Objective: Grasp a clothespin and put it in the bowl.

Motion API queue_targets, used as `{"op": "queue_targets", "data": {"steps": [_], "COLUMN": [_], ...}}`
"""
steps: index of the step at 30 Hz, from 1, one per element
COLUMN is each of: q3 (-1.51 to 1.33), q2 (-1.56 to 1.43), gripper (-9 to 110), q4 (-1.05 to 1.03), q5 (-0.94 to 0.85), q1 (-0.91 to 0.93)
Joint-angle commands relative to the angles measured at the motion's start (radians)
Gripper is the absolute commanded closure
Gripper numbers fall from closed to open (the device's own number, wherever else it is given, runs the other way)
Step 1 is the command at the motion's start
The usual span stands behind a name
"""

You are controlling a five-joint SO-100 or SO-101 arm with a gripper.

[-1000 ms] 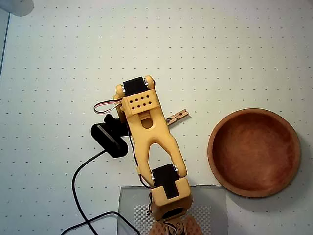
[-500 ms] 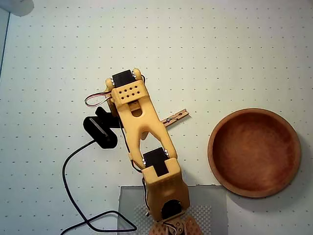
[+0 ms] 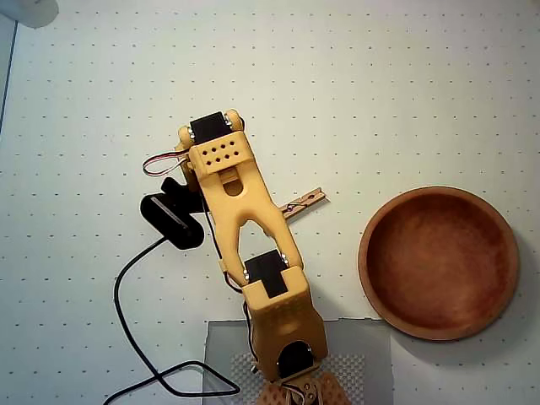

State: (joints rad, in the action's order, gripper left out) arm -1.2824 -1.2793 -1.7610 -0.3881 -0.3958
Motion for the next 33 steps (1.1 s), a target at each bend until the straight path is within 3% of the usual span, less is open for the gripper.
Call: {"op": "queue_targets", "data": {"steps": [1,16,33], "q3": [0.057,0.183,0.357], "q2": [-0.028,-0.017,0.229], "gripper": [102,102,102], "q4": [-0.028,-0.028,-0.029], "q5": [-0.028,-0.129,-0.176], "q1": [0.008,0.101,0.285]}}
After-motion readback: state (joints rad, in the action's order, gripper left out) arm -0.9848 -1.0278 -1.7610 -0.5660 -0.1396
